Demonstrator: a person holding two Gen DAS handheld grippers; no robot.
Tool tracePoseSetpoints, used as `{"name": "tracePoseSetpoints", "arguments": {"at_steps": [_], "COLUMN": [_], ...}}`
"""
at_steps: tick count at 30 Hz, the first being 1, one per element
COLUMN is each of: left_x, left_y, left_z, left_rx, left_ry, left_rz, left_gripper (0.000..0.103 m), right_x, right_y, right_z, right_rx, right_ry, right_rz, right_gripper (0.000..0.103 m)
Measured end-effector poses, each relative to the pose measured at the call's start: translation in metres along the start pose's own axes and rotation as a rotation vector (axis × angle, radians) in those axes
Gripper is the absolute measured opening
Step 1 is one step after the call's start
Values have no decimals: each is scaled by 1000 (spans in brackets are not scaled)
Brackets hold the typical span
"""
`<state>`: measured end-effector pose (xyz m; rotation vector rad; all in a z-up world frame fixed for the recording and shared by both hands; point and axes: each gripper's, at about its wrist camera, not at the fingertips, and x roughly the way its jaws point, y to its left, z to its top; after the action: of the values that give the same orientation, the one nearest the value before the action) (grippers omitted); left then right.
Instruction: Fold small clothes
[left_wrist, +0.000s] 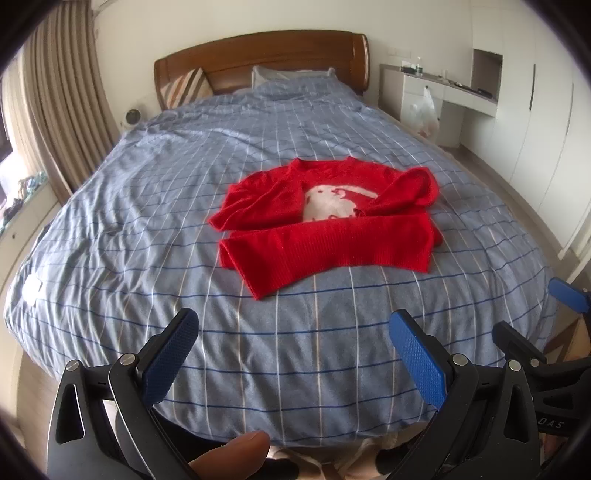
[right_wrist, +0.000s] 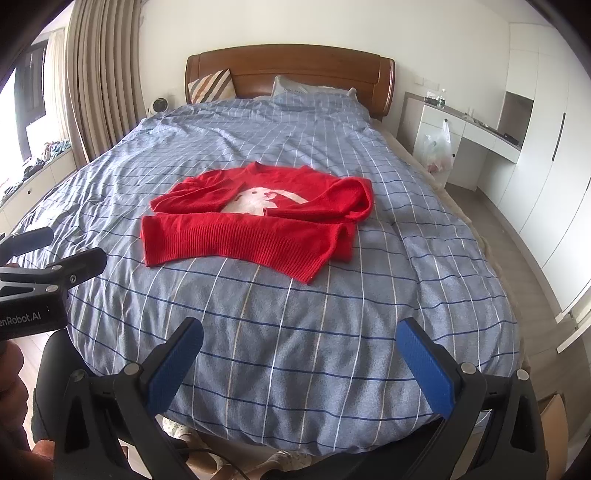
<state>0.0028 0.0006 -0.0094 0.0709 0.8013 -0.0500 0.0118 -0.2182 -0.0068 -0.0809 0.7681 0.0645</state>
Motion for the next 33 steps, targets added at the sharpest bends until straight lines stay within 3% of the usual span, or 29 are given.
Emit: {"name": "tracePoseSetpoints", "arguments": {"at_steps": [33], "left_x": [4], "left_y": [4], "left_z": [-8], "left_rx": [-17], "left_ry": [19], "left_rz": [35], "left_gripper": [103], "right_x": [-3], "right_y": [-2], "right_z": [1], "right_rx": [11], "right_ry": [-5], "right_rz": [-4], "right_gripper": [103]}}
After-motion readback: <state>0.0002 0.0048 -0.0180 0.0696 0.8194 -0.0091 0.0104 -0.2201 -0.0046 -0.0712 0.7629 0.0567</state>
